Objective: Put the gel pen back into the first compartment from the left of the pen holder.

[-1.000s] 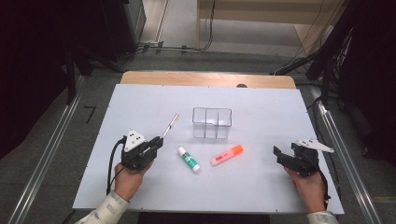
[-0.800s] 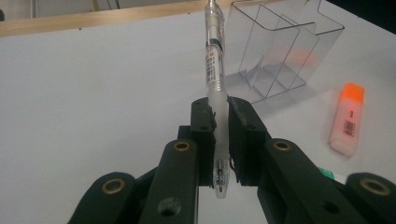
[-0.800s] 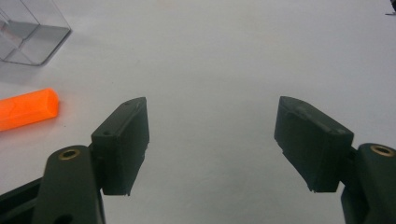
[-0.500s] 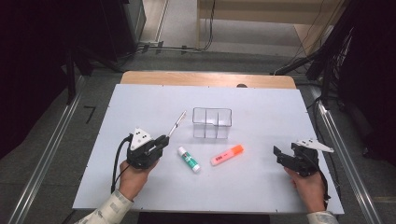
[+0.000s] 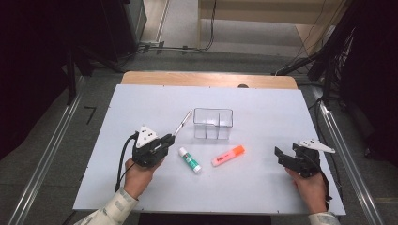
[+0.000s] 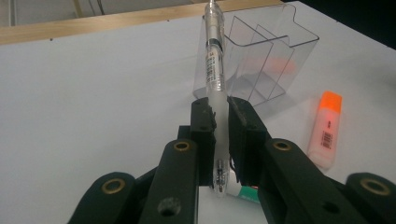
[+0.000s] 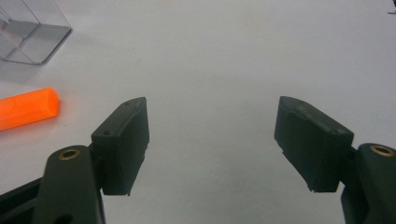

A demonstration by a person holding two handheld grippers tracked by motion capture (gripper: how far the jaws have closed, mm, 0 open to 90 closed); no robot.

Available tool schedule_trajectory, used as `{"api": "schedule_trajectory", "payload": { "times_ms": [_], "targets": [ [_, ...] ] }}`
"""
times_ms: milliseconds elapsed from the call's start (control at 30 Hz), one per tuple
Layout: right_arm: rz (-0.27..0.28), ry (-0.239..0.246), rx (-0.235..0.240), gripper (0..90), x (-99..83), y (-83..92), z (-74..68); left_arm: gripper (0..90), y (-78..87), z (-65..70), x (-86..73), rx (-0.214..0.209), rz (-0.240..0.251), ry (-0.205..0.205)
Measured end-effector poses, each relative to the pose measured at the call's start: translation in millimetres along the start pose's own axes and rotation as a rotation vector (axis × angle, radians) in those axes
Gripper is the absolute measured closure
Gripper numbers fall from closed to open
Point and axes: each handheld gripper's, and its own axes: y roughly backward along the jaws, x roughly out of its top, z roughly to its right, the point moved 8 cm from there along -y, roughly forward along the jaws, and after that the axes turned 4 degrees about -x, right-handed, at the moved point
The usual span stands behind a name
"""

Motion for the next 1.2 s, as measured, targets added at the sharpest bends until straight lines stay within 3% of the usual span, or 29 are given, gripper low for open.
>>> {"api": "schedule_trajectory", "payload": {
  "times_ms": [1200],
  "targets": [
    [-0.001,0.001,0.002,25.1,-0.3,0.2,-0.3,80.7,-14.7,14.0,12.7,-0.038,-0.023,-0.010]
  ]
}}
